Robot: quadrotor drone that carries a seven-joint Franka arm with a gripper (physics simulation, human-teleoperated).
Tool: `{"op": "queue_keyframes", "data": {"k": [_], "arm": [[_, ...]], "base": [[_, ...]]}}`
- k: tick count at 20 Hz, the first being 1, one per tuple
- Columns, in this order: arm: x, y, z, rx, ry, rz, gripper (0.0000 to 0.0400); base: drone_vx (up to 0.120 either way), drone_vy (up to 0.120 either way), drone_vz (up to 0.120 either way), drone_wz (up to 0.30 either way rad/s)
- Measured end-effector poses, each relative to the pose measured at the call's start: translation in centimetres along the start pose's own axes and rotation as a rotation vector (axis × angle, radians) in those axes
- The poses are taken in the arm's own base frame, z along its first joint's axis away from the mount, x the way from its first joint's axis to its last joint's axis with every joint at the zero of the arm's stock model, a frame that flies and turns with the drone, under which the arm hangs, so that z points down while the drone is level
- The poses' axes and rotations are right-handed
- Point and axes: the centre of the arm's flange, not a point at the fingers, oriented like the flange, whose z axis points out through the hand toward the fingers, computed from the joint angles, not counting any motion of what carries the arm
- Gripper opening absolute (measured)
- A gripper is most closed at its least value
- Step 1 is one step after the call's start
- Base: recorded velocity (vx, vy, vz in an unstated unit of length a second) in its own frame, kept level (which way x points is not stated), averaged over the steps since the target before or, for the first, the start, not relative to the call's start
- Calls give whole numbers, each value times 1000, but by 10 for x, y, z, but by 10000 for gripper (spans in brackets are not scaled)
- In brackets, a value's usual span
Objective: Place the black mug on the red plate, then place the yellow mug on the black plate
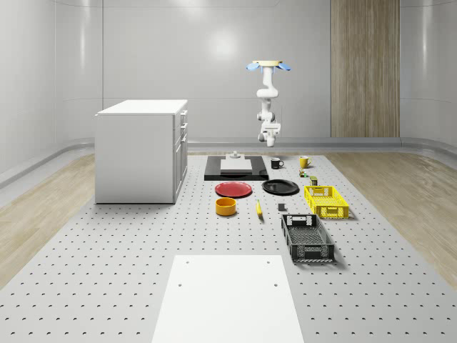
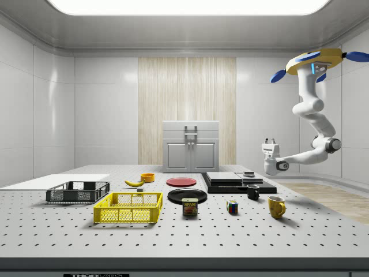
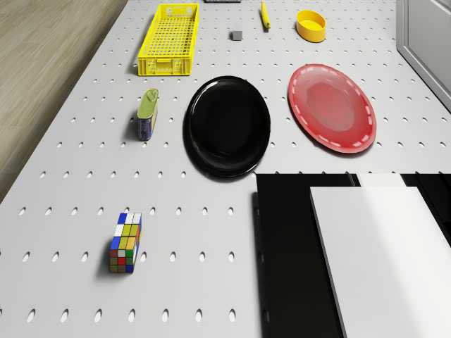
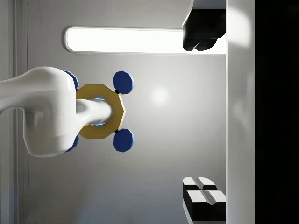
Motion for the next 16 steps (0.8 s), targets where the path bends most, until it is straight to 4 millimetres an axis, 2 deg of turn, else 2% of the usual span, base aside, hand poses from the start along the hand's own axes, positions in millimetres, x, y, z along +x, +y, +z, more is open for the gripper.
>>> {"op": "queue_keyframes", "data": {"k": [16], "arm": [[-7, -5, 0, -53, 70, -1, 400]], "base": [[120, 0, 0, 0]]}}
